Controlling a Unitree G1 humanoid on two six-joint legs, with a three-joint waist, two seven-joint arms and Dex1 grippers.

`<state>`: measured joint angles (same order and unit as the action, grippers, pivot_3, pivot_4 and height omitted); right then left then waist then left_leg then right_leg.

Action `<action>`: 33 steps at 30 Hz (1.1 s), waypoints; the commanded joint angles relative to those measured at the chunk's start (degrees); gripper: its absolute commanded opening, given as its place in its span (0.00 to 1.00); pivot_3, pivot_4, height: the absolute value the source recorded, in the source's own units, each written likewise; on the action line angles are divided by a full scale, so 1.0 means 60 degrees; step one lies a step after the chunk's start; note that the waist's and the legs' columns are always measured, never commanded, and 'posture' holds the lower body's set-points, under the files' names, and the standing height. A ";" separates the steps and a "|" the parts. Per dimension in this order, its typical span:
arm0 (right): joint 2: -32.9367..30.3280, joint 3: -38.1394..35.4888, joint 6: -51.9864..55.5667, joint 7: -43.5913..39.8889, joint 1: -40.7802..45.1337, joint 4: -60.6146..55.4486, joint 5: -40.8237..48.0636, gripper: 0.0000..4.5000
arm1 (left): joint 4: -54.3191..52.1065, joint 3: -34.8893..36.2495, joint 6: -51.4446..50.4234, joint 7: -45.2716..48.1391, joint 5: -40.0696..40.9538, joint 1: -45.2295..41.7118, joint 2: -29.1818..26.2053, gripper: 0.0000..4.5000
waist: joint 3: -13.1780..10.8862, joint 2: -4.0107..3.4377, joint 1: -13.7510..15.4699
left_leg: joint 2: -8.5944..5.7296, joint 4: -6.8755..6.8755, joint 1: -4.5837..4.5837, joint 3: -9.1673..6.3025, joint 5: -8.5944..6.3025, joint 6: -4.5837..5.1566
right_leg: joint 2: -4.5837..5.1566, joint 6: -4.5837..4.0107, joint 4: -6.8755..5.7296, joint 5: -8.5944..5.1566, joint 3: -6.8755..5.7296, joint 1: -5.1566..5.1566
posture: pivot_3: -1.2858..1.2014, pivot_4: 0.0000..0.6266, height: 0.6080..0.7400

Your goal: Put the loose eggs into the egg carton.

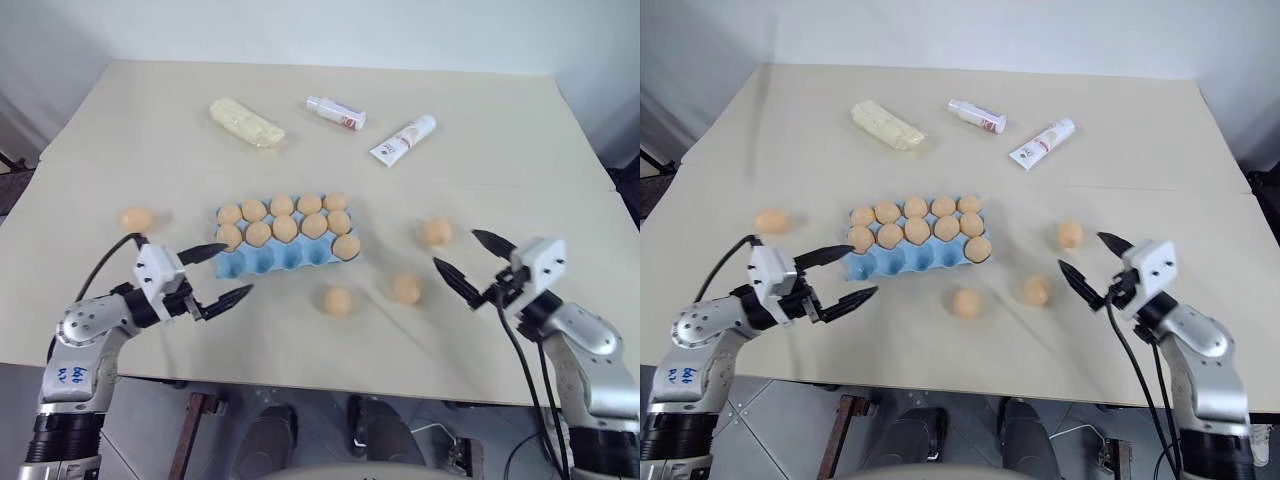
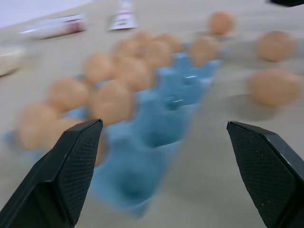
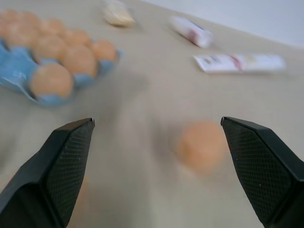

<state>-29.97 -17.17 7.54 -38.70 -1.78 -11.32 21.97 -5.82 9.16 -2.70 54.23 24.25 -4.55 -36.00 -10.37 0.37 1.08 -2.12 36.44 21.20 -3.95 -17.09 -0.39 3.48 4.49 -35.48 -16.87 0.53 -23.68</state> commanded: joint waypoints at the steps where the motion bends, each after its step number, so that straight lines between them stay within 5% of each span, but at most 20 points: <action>1: 0.0044 -0.0280 -0.0223 0.0343 -0.0149 -0.0292 -0.0093 1.00 | -0.0046 -0.0267 0.0412 0.0590 -0.0003 -0.0166 -0.0038 0.99 | 0.0000 -0.0001 -0.0072 | 0.0001 0.0001 -0.0006 0.0006 0.0001 -0.0001 | -0.0002 0.0000 -0.0007 0.0000 0.0005 -0.0001 | 0.52 0.24 1.00; 10: 0.0236 0.0839 0.1471 0.1385 0.1799 0.0481 -0.0556 1.00 | 0.0145 -0.0229 0.0545 0.0824 0.0028 -0.0198 -0.0137 0.99 | 0.0000 -0.0001 -0.0252 | 0.0000 0.0006 -0.0042 0.0014 0.0042 -0.0005 | -0.0006 -0.0009 -0.0072 0.0003 0.0016 0.0002 | 0.52 0.24 1.00; 20: 0.0681 0.1630 0.1936 0.2187 0.4614 0.3756 -0.1446 1.00 | -0.0352 -0.0044 0.0533 0.0548 0.0010 0.0304 -0.0146 0.99 | 0.0001 -0.0002 -0.0190 | -0.0007 0.0009 0.0001 -0.0005 0.0041 -0.0006 | 0.0003 -0.0009 -0.0039 0.0004 -0.0004 -0.0014 | 0.52 0.24 1.00; 23: 0.0782 0.1735 0.1619 0.2052 0.4862 0.4427 -0.1597 0.87 | -0.0451 0.0065 0.0525 0.0416 -0.0002 0.0398 -0.0148 1.00 | 0.0001 -0.0002 -0.0201 | -0.0009 0.0007 0.0002 -0.0001 0.0039 -0.0002 | 0.0003 -0.0007 -0.0035 0.0005 -0.0002 -0.0014 | 0.52 0.24 1.00; 29: 0.1038 0.1696 0.1217 0.1650 0.4957 0.4548 -0.1415 0.41 | -0.0512 0.0379 0.0517 0.0249 0.0062 0.0620 -0.0224 1.00 | 0.0001 -0.0002 -0.0233 | -0.0008 0.0004 -0.0002 0.0003 0.0039 -0.0003 | 0.0000 -0.0006 -0.0045 0.0005 0.0001 -0.0016 | 0.52 0.24 1.00; 33: 0.1151 0.2239 0.0987 0.0569 0.5040 0.3703 -0.1190 0.37 | -0.0378 0.1008 0.0362 -0.0350 0.0218 0.0753 -0.0102 1.00 | 0.0001 -0.0002 -0.0252 | -0.0006 0.0005 -0.0009 0.0002 0.0040 -0.0004 | -0.0004 -0.0007 -0.0061 0.0005 0.0000 -0.0017 | 0.52 0.24 1.00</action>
<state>-23.34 -5.18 15.16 -32.61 26.88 15.14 13.92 -6.66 12.40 -0.57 53.78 24.47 -0.60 -36.56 -10.36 0.36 -0.43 -2.15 36.47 21.14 -3.93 -16.85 -0.42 3.45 4.45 -35.86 -16.84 0.54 -23.80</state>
